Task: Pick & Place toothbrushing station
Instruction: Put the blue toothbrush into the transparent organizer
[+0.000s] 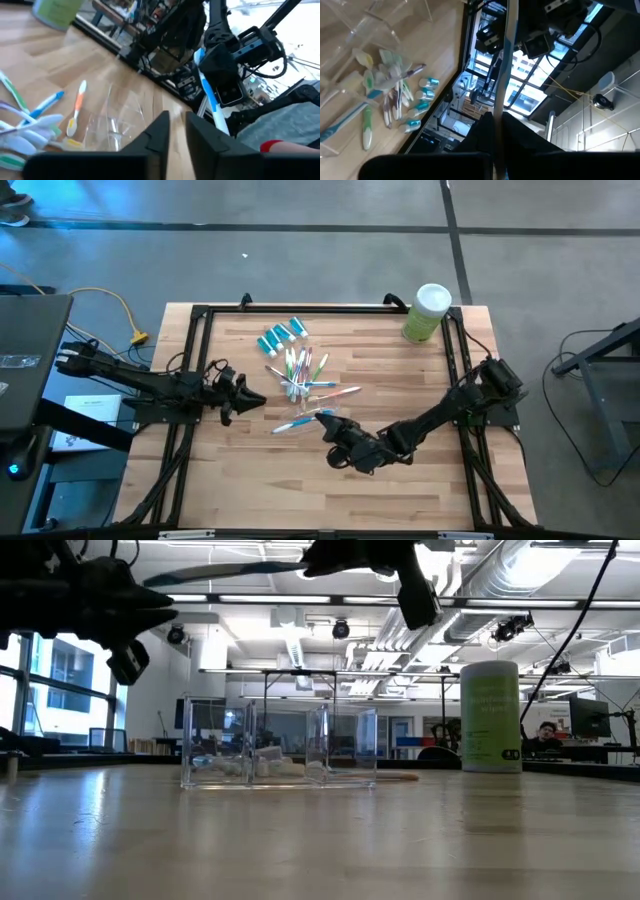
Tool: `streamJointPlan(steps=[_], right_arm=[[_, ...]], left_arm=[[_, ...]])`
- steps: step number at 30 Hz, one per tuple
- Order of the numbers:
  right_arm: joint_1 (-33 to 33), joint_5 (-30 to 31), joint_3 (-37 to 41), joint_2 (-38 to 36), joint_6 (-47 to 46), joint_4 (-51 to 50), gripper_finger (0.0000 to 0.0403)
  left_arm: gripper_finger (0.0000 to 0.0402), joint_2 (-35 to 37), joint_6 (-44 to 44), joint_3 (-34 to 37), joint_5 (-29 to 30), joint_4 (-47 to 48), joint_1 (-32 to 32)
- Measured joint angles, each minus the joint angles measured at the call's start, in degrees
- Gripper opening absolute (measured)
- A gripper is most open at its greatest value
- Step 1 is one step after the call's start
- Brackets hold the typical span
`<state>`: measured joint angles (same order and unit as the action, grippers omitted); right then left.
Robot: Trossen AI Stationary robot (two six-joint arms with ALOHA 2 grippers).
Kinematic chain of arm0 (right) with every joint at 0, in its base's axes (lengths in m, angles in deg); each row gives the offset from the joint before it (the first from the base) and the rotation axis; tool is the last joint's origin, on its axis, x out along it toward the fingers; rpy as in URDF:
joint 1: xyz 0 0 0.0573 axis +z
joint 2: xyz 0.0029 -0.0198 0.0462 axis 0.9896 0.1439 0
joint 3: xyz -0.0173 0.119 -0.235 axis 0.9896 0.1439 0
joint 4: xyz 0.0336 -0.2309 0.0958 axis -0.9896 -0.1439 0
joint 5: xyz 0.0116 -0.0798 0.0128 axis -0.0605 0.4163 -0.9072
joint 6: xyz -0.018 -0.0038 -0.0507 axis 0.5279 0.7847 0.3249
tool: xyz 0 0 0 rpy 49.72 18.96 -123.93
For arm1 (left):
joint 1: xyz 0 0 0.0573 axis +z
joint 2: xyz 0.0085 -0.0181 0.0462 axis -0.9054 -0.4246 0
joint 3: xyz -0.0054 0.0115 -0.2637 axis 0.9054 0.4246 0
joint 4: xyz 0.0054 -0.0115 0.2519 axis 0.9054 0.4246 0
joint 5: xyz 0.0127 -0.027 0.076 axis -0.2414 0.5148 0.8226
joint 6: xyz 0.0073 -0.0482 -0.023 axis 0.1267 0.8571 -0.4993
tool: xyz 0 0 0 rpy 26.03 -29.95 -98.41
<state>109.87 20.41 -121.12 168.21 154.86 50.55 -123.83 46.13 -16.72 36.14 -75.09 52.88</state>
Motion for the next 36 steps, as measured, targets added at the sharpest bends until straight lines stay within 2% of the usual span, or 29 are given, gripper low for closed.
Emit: streamJointPlan(steps=[6,10,18,23,30,33,36], right_arm=[[0.0,-0.5,-0.7,0.1,1.1,-0.2,0.0010],[0.0,-0.9,-0.6,0.1,1.3,-0.3,0.0010],[0.2,-1.9,-0.6,0.1,1.8,0.1,0.0010],[0.8,-2.0,-0.6,0.1,1.8,-0.2,0.0011],[0.9,-2.0,-0.6,0.1,2.0,-0.2,0.0011],[0.9,-2.0,-0.6,0.1,1.7,-0.2,0.0011],[0.9,-2.4,-0.6,0.1,1.8,-0.3,0.0011]], left_arm=[[0.0157,-7.5,5.0,-3.1,-0.8,-4.8,-2.1],[0.0189,-13.3,6.2,-6.3,-6.8,-12.4,-3.1],[0.0195,-25.6,8.5,-14.2,-9.0,-11.6,-2.4],[0.0195,-32.9,10.5,-19.4,-17.7,-11.6,0.8],[0.0195,-41.5,12.5,-25.7,-26.5,-11.6,3.7],[0.0195,-43.7,12.5,-27.5,-29.8,-11.5,4.3],[0.0195,-44.8,12.5,-28.5,-29.9,-11.7,4.5]])
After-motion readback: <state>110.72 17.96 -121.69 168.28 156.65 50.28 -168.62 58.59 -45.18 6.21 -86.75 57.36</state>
